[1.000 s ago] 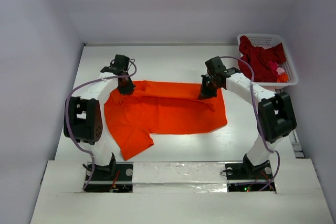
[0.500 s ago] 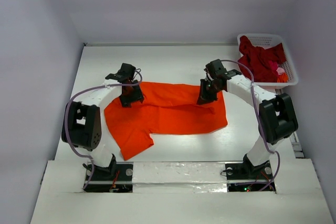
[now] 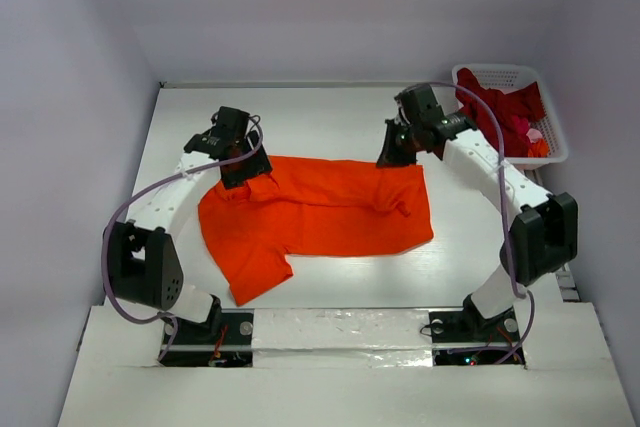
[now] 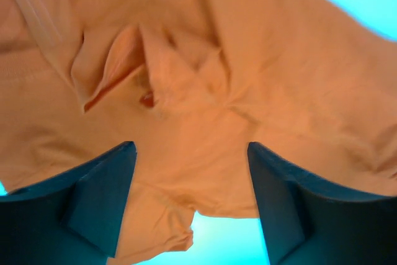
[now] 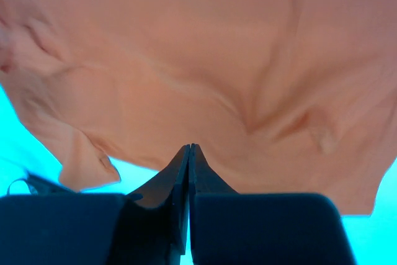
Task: Fold and stack the t-shirts
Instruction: Fold the flattened tshirt in 1/3 of the way
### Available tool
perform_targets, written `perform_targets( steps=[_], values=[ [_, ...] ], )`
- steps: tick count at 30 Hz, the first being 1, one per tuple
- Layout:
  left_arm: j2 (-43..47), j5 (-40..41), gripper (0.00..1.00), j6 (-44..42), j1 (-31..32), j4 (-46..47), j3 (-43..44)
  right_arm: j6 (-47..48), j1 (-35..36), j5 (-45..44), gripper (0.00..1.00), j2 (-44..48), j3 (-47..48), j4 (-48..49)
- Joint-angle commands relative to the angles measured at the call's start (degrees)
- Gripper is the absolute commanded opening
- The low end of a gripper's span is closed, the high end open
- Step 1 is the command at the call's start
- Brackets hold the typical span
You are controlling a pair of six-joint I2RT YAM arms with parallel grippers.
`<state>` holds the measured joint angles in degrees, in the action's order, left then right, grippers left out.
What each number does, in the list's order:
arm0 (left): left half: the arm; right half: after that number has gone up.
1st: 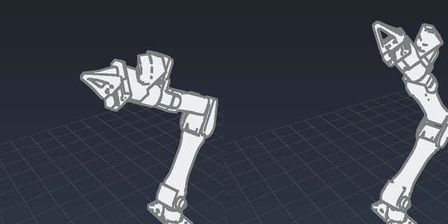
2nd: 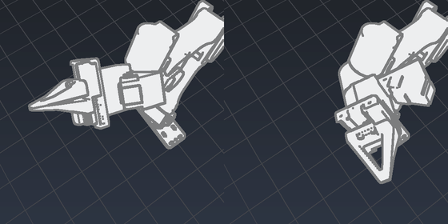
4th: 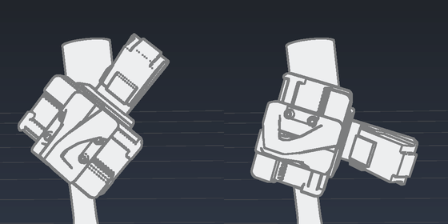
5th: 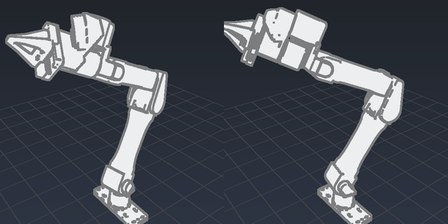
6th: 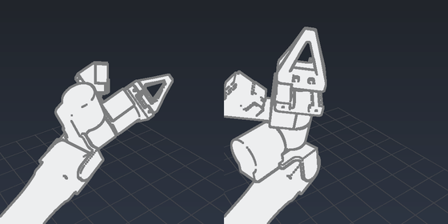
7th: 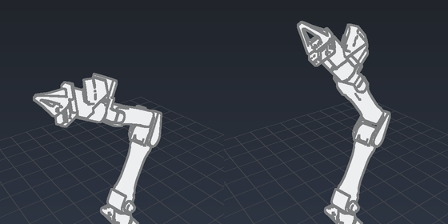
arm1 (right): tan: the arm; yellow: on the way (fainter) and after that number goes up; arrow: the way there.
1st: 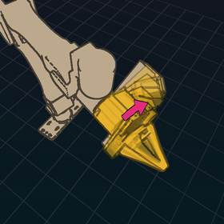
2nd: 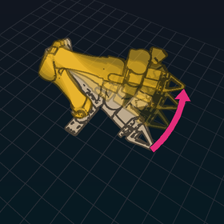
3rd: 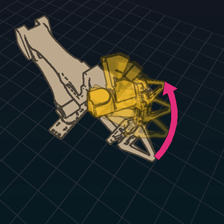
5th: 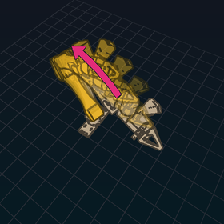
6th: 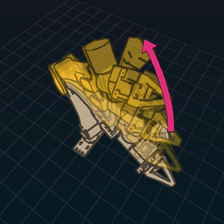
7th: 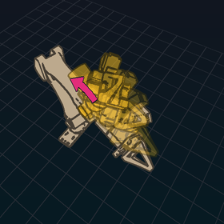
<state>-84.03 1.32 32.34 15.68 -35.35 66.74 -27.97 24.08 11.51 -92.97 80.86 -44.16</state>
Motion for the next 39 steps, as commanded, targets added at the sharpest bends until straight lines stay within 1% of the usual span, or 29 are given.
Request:
perform_targets(
  steps=[1, 6, 7, 8, 9, 11, 14, 16, 18, 23, 26, 28, 30, 36, 37, 39],
  values=[
    [-0.17, 2.37, 0.63, 0.88, -0.04, 0.72, 2.34, -0.69, -0.16, -4.56, 0.00, -2.99, 5.88, 1.01],
    [-2.53, 2.19, 0.43, 1.41, -0.04, 4.06, 1.90, -1.74, -2.10, -3.34, 0.00, -12.38, 8.70, 3.38],
    [-3.07, 2.19, 0.32, 1.50, -0.65, 4.41, 2.08, -2.00, -2.97, -2.72, 0.00, -13.46, 9.31, 3.64],
    [-3.59, 2.19, 0.26, 1.59, -0.65, 4.76, 2.17, -2.18, -2.98, -2.20, 0.00, -14.51, 9.40, 3.99],
    [-4.82, 2.28, 0.17, 1.59, -0.65, 5.46, 2.17, -2.35, -3.59, -2.10, 0.00, -15.22, 9.49, 4.26],
    [-5.88, 2.37, 0.12, 1.85, -1.27, 5.82, 2.43, -2.44, -4.21, -2.02, 0.00, -16.72, 9.67, 4.35],
    [-7.20, 1.93, 0.11, 2.03, -1.80, 6.61, 2.69, -2.00, -5.35, -1.49, 0.00, -17.68, 9.58, 4.35],
    [-8.42, 1.84, 0.13, 1.85, -1.80, 6.96, 3.04, -1.83, -5.97, -0.79, 0.00, -18.12, 9.41, 4.35],
    [-10.00, 1.67, 0.13, 1.59, -1.80, 6.96, 3.48, -1.65, -7.37, 1.22, 0.00, -19.00, 9.14, 4.43],
    [-11.33, 0.79, 0.13, 1.85, -1.80, 6.53, 5.41, -1.65, -7.90, 3.87, 0.00, -21.90, 10.02, 2.59],
    [-10.63, -0.09, 0.13, 1.85, -1.80, 5.56, 7.52, -2.44, -7.90, 5.01, 0.00, -20.07, 7.74, 3.46],
    [-10.19, -0.27, 0.14, 1.68, -1.80, 4.24, 9.36, -2.88, -7.90, 4.40, 0.00, -16.83, 5.11, 4.69],
    [-10.19, -0.53, 0.14, 1.50, -1.80, 3.28, 10.34, -2.71, -7.90, 3.70, 0.00, -15.58, 3.96, 4.70],
    [-10.80, -0.97, 0.15, 1.33, -1.80, 1.79, 12.53, -2.44, -7.90, 2.64, 0.00, -15.49, 0.62, 4.26],
    [-10.98, -2.80, 0.15, 1.32, -1.80, 1.61, 13.15, -2.71, -7.90, 3.43, 0.00, -15.49, 0.27, 4.52],
    [-11.07, -3.78, 0.15, 1.32, -1.80, 1.17, 13.68, -3.93, -7.90, 4.13, 0.00, -16.27, -0.26, 4.44]
  ],
)
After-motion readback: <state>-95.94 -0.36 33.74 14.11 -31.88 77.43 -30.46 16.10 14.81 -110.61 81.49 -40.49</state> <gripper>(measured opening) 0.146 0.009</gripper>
